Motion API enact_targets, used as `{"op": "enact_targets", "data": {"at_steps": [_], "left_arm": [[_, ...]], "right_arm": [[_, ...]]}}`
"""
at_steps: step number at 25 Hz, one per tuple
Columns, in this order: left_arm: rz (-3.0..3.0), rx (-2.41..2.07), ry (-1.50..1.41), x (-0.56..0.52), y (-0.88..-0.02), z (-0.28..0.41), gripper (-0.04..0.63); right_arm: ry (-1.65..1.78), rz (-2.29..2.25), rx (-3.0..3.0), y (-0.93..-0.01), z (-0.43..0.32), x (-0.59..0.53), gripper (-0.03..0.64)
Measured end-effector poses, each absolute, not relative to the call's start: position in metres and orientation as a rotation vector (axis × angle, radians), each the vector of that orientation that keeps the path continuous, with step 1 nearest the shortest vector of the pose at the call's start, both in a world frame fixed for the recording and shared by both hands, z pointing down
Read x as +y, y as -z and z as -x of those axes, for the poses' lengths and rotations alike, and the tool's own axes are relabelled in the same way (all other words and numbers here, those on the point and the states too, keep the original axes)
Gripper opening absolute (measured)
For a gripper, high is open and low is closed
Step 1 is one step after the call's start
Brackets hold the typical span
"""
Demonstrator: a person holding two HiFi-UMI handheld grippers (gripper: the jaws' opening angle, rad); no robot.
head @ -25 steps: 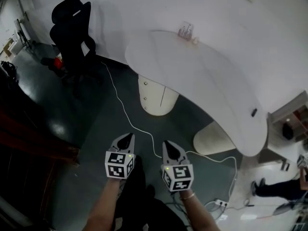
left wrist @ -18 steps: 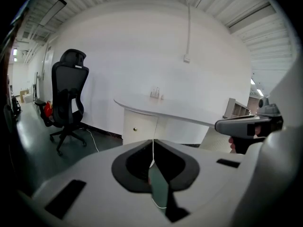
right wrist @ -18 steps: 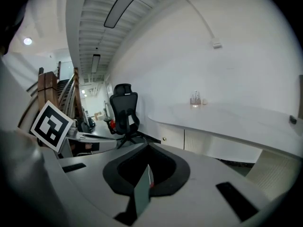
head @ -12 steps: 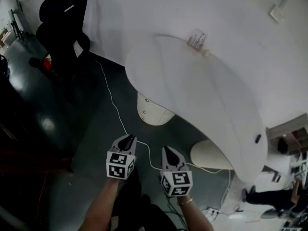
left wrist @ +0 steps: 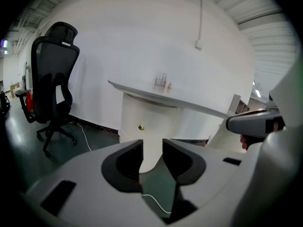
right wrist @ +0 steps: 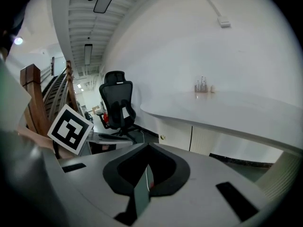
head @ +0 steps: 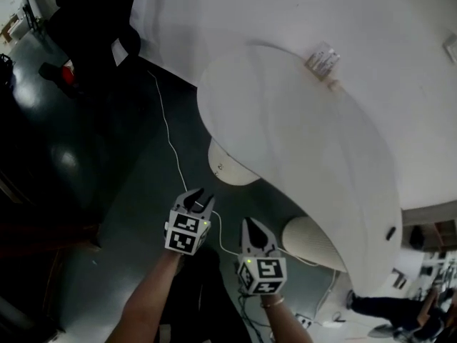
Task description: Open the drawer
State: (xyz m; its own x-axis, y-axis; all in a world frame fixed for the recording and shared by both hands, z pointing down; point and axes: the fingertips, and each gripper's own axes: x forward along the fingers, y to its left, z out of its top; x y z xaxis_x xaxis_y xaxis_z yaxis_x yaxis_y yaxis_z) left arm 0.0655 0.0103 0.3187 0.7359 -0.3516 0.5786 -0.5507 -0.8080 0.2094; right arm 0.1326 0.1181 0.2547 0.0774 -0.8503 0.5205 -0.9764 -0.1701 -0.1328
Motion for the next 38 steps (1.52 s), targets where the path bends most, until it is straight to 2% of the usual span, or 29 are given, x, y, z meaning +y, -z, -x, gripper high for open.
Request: {"op": "enact_targets", "data": {"at_steps": [25, 38], "left_arm": [[-2.482, -0.701, -0.819, -0.047, -0.546, -0.116, 0.164], [-2.599, -0.615, -0.892, -0.074, -0.599, -0.149, 0.164]], "right_arm": [[-0.817, -1.764, -1.868, -0.457, -0.130, 0.063, 0.003], [-0.905, -1.657, -1.776, -0.530, -0.147, 0.042, 0.003]]}}
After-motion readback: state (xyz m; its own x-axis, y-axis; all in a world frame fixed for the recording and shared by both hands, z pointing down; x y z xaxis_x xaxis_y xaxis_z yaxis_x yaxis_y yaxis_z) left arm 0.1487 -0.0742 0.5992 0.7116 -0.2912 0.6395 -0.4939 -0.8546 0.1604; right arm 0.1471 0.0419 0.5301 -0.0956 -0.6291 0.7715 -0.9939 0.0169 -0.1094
